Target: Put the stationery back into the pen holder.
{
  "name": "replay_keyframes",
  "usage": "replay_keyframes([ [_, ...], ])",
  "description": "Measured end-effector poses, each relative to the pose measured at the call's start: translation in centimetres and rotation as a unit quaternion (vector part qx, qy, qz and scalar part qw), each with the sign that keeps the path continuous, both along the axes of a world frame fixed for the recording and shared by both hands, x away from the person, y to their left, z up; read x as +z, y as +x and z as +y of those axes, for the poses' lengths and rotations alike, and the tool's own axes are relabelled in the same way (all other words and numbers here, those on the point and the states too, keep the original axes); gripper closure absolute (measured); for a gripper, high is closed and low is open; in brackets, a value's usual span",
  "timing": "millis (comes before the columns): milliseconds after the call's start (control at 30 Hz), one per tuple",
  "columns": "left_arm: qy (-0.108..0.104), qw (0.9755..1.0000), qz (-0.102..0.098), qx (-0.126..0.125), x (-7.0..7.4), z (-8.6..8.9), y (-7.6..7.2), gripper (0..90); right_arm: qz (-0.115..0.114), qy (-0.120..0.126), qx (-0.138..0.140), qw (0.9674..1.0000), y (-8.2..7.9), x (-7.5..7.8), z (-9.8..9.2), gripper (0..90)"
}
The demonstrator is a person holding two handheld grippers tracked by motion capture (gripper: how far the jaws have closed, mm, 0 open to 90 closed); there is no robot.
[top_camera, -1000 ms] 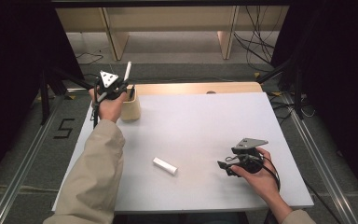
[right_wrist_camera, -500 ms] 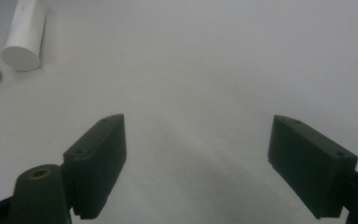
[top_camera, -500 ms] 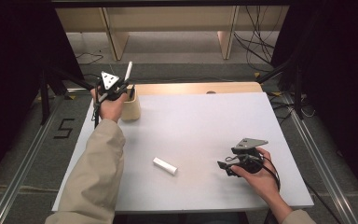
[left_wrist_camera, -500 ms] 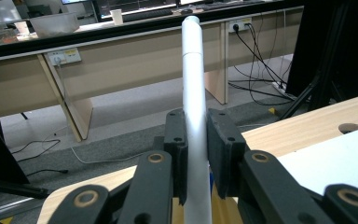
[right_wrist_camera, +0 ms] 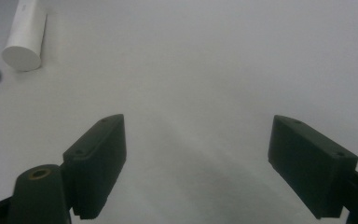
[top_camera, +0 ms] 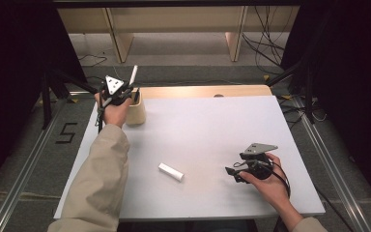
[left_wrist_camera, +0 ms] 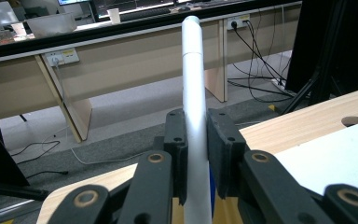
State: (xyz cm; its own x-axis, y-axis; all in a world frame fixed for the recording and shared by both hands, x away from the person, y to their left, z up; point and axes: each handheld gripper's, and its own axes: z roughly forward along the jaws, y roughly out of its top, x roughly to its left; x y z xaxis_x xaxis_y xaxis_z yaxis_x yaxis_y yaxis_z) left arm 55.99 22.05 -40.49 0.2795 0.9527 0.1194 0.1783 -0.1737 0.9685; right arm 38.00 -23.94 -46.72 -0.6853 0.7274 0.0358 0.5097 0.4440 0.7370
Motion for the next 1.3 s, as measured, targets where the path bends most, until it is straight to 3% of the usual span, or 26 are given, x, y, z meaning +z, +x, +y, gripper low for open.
replay_keyframes([
  [433,-0.005,1.0,-0.009,-0.001,-0.6,0.5,0.3,78.4,0.0,0.0,0.001,1.0,0.0,0.0,0.0,19.9],
  [767,0.0,1.0,-0.003,-0.001,-1.1,0.2,0.5,78.3,0.0,-0.001,0.002,1.0,0.0,0.0,0.0,19.9],
  [1167,0.025,0.9993,0.029,0.002,-1.7,0.0,0.0,77.3,0.001,-0.001,0.002,1.0,0.0,-0.1,0.0,19.9],
  [1300,0.025,0.9989,0.038,0.007,-1.5,0.0,-0.3,68.2,0.001,-0.001,0.002,1.0,0.0,0.0,0.1,19.9],
])
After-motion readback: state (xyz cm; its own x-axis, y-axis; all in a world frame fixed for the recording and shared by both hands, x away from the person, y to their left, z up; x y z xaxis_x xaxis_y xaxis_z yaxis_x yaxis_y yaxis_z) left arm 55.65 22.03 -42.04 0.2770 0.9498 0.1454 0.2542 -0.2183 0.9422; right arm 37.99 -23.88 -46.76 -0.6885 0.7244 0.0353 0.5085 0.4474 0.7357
